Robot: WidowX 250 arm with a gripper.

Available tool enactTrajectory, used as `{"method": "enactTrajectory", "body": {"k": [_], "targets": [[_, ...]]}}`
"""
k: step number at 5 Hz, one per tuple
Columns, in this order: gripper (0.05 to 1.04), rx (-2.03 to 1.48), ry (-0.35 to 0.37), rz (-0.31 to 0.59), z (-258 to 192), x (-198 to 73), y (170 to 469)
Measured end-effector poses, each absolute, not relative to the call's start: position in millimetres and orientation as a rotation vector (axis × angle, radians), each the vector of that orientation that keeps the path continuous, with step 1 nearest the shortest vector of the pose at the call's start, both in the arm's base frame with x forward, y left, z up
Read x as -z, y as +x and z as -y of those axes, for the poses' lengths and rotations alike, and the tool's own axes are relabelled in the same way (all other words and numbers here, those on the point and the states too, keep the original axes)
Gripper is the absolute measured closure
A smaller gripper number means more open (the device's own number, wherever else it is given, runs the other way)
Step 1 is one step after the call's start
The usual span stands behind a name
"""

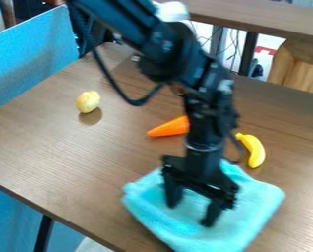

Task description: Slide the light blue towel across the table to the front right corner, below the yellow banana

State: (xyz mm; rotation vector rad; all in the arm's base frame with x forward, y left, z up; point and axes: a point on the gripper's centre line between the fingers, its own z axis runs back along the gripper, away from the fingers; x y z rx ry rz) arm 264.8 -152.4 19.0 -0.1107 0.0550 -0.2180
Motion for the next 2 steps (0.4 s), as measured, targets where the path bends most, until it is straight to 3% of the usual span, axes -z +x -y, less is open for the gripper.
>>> {"method": "enactTrajectory", "body": {"k": [2], "targets": [[0.083, 0.265, -0.13, -0.098, 216.6, -20.1, 257.3]]}}
